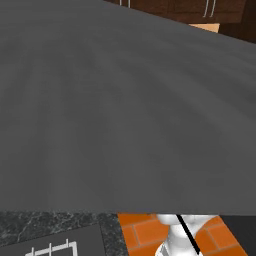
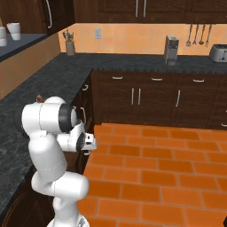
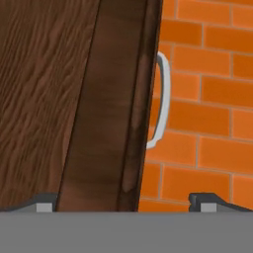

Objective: Pick up the knife from the drawer and place it on the cutting board. Then place the meat from the plate to the cutting board.

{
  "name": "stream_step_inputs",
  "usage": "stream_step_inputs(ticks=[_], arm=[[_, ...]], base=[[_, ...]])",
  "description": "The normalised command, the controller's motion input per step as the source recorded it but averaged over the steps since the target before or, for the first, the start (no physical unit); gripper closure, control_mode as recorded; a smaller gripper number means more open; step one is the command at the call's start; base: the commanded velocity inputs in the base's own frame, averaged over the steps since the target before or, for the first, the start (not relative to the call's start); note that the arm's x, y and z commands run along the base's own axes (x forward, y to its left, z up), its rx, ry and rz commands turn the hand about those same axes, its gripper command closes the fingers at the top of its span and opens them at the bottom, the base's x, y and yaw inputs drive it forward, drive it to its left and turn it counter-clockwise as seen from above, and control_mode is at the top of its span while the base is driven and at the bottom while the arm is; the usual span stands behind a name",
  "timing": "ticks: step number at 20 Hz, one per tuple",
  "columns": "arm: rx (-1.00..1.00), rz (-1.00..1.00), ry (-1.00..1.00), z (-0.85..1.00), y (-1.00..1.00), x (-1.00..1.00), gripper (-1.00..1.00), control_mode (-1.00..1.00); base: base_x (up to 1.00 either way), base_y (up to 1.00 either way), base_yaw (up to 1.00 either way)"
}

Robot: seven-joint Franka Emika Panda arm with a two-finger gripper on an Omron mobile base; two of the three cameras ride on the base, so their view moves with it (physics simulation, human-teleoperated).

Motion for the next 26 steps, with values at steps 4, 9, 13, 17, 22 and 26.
stream_step_inputs(ticks=[4,9,13,17,22,26], arm=[[-0.01,0.00,0.01,-0.10,-0.14,0.01,-1.00,-1.00],[-0.08,0.00,0.17,-0.05,-0.75,0.12,-1.00,-1.00],[-0.11,-0.05,0.29,0.00,-1.00,0.29,-1.00,-1.00],[-0.12,-0.07,0.13,-0.04,-1.00,0.14,-1.00,-1.00],[-0.11,-0.02,-0.02,-0.23,-1.00,0.02,-1.00,-1.00],[-0.04,-0.01,-0.13,-0.15,-1.00,0.00,-1.00,-1.00]], base=[[0.00,0.00,0.00],[0.00,0.00,0.00],[0.00,0.00,0.00],[0.00,0.00,0.00],[0.00,0.00,0.00],[0.00,0.00,0.00]])
